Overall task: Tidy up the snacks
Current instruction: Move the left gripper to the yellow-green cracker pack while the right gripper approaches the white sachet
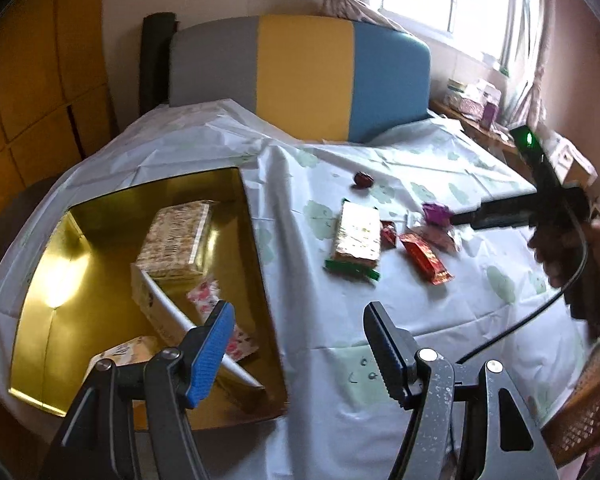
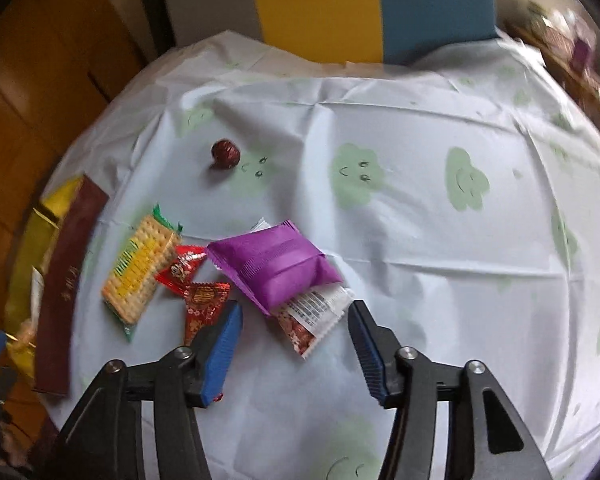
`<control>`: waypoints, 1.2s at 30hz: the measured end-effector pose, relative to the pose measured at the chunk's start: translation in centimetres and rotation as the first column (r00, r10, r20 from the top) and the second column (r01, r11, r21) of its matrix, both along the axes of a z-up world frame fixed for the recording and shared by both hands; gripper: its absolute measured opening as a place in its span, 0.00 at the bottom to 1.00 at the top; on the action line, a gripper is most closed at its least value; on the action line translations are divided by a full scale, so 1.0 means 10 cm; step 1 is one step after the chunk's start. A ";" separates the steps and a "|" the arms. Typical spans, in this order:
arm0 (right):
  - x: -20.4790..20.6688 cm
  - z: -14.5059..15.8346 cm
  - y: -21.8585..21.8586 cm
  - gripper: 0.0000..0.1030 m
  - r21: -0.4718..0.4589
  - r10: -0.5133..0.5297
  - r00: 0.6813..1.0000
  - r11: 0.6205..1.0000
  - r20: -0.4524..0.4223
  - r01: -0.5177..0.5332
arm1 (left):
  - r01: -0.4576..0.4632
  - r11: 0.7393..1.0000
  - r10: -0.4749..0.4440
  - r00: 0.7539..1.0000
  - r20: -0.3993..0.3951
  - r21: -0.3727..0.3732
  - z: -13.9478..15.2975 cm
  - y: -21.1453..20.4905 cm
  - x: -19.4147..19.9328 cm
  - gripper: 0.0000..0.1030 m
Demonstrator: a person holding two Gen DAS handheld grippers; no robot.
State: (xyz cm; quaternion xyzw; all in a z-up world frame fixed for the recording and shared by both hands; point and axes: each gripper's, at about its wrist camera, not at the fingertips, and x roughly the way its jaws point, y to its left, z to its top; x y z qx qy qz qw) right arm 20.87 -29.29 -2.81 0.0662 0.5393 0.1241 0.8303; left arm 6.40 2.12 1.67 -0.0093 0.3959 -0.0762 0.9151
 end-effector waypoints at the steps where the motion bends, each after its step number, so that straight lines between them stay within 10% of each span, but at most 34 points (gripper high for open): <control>1: 0.01 0.02 -0.05 0.62 0.041 -0.006 1.000 0.999 -0.006 0.006 | 0.006 1.000 -0.006 1.000 -0.007 -0.004 -0.01 -0.02 0.02 0.66; 14: 0.09 0.00 -0.52 0.64 0.049 -0.331 0.942 0.942 -0.050 0.333 | 0.055 0.999 -0.055 0.995 -0.085 -0.003 -0.17 -0.41 0.44 0.66; 36: 0.14 0.13 0.04 0.64 0.098 -0.113 0.988 0.990 0.103 0.103 | 0.088 0.993 -0.077 0.988 -0.136 0.079 -0.48 -0.70 1.13 0.68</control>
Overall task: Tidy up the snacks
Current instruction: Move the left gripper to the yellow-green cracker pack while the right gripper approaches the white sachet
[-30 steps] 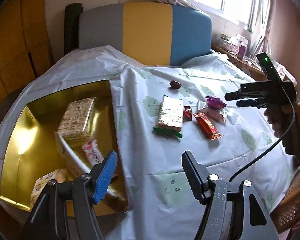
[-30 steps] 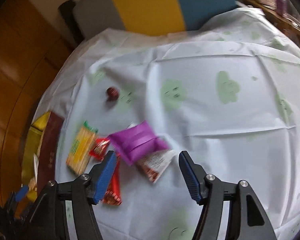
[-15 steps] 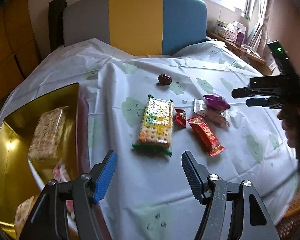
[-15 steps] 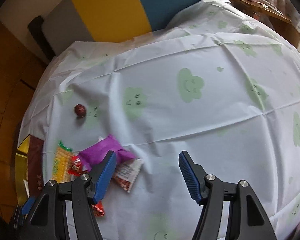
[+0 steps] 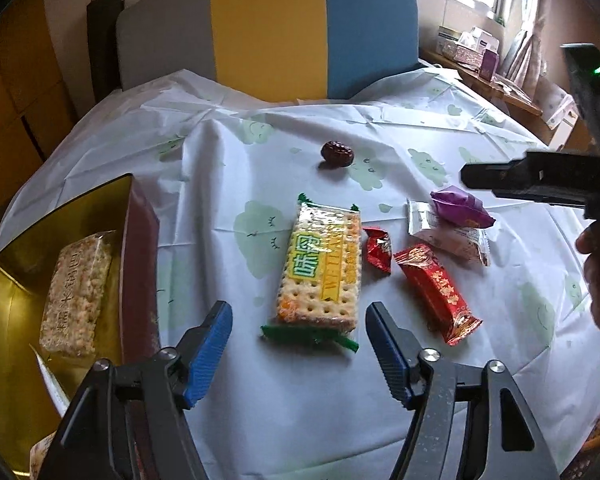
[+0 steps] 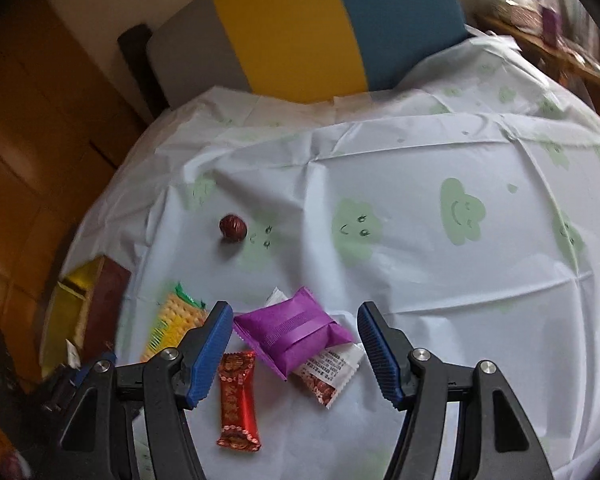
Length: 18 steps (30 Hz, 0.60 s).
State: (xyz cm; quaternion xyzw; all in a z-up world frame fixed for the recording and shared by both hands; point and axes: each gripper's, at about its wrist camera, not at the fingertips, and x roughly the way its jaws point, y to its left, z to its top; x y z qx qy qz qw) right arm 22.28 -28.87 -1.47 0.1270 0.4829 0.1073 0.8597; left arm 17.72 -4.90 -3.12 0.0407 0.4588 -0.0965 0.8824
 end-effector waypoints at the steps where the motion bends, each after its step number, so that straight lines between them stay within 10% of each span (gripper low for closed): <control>1: 0.02 -0.03 0.04 0.64 -0.028 0.011 1.000 1.000 -0.001 -0.011 | 0.001 1.000 -0.001 1.000 0.002 0.003 0.00 -0.01 0.00 0.68; 3: 0.02 -0.06 0.04 0.63 -0.047 0.014 1.000 0.999 0.000 -0.014 | 0.012 1.000 -0.012 1.000 0.001 0.005 -0.02 -0.03 0.02 0.68; 6: 0.06 -0.13 -0.02 0.37 -0.100 -0.006 1.000 0.995 -0.023 0.003 | 0.013 1.000 -0.013 1.000 0.000 0.018 -0.03 -0.05 0.06 0.68; 18: 0.00 0.07 -0.44 0.37 -0.041 -0.135 0.991 0.990 0.024 0.135 | 0.021 0.999 -0.021 1.000 -0.012 0.035 -0.12 -0.06 0.14 0.68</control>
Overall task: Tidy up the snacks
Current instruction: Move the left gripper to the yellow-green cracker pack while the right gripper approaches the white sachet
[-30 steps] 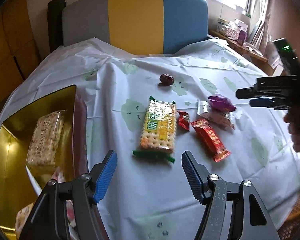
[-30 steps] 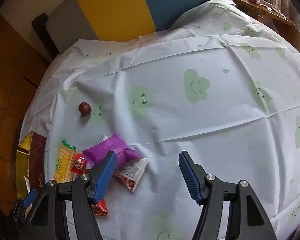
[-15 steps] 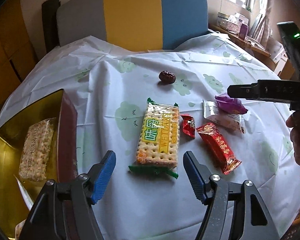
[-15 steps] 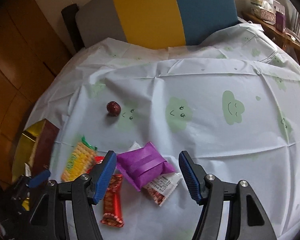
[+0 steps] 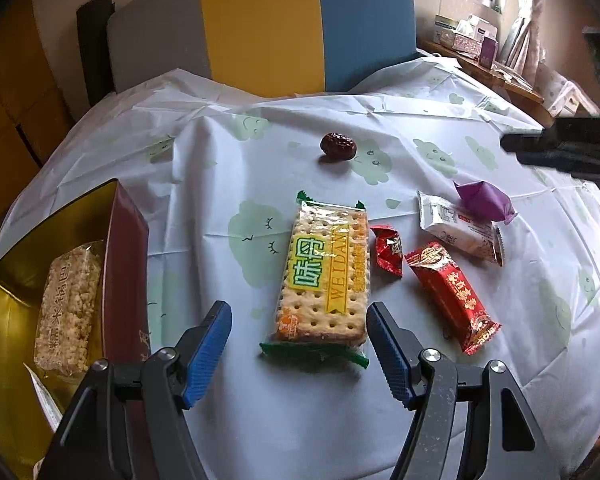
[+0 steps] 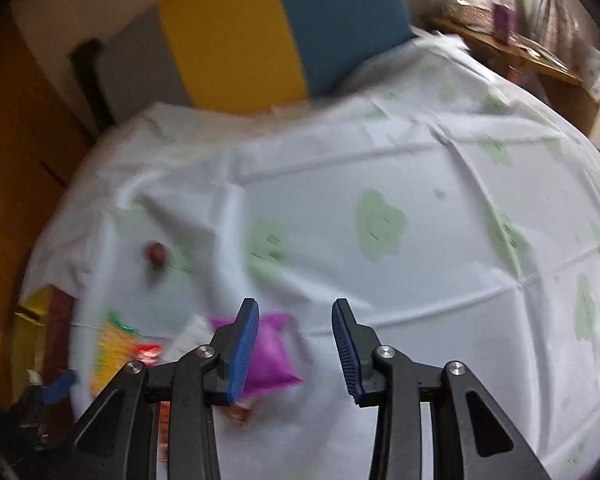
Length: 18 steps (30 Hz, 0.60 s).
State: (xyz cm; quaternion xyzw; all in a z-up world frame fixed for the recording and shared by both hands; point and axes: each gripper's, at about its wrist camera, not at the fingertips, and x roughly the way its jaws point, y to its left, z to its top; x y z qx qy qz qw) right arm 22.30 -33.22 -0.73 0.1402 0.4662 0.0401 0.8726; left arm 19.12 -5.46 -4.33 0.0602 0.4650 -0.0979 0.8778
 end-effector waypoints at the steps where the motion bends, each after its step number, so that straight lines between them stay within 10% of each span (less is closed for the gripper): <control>1: -0.01 0.04 0.04 0.37 0.021 0.029 0.999 0.999 0.020 -0.029 | 0.002 1.000 -0.002 1.000 0.001 0.001 0.00 -0.01 0.01 0.68; 9: 0.04 -0.19 0.47 0.37 0.235 0.286 0.957 0.934 -0.048 -0.268 | -0.001 1.000 0.001 1.000 0.003 -0.003 -0.02 -0.04 0.05 0.69; 18: 0.13 -0.34 0.26 0.38 0.089 0.166 0.977 0.984 -0.135 -0.155 | 0.006 1.000 -0.006 1.000 -0.006 -0.018 -0.04 0.00 0.06 0.68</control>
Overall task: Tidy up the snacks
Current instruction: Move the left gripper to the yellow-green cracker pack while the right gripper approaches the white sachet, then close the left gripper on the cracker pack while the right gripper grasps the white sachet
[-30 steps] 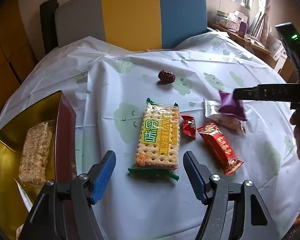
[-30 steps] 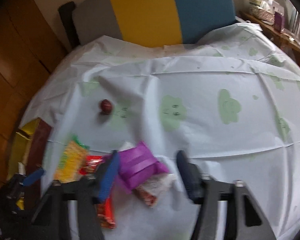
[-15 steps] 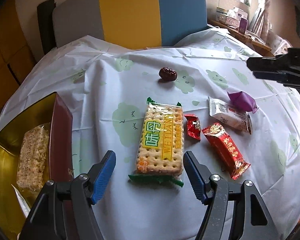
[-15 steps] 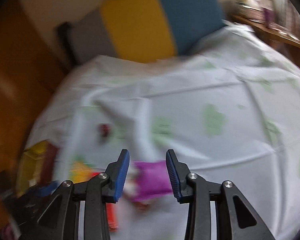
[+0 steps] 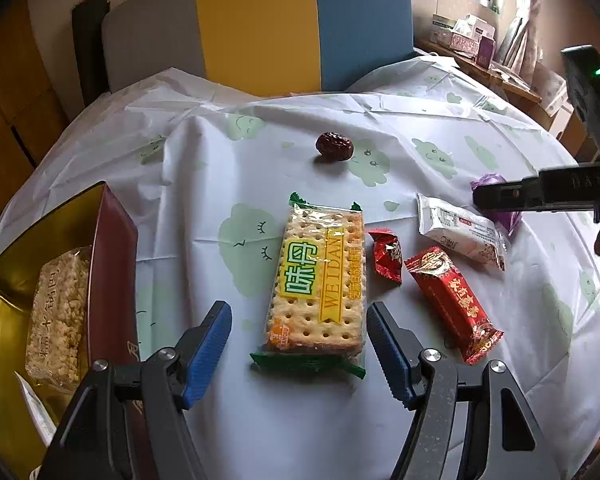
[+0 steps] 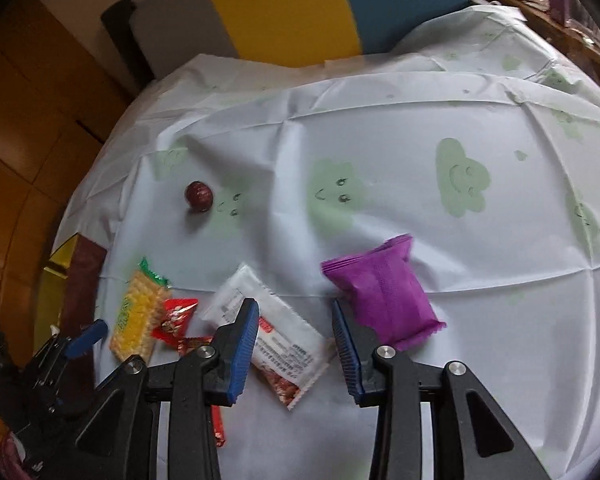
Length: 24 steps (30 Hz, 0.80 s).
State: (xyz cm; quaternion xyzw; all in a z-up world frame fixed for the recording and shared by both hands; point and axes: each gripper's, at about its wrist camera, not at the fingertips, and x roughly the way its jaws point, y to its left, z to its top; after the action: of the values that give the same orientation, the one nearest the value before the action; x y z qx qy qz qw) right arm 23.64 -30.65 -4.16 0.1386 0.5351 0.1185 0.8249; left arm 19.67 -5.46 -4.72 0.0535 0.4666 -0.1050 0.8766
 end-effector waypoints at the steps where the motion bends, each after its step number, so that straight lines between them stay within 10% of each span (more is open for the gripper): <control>1: 0.00 0.01 0.05 0.40 -0.003 0.028 1.000 1.000 0.004 -0.028 | 0.000 1.000 0.000 1.000 -0.001 -0.003 0.00 0.00 0.00 0.69; 12: -0.08 -0.16 0.46 0.57 -0.266 0.212 0.977 0.943 0.020 -0.199 | -0.001 1.000 0.001 1.000 -0.015 0.005 -0.04 -0.04 0.09 0.68; 16: -0.04 -0.21 0.52 0.38 -0.313 0.221 0.975 0.928 0.026 -0.202 | -0.003 1.000 0.002 0.999 -0.036 -0.004 -0.09 -0.03 0.13 0.68; 24: -0.01 -0.24 0.46 0.37 -0.304 0.235 0.970 0.921 -0.063 -0.243 | 0.011 1.000 -0.011 1.000 -0.003 0.022 -0.11 -0.08 0.09 0.47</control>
State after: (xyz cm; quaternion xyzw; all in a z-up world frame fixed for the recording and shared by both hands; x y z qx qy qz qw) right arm 23.57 -26.04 -6.53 -0.0571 0.5704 0.1311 0.8088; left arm 20.59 -6.24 -5.84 0.0656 0.4685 -0.1046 0.8748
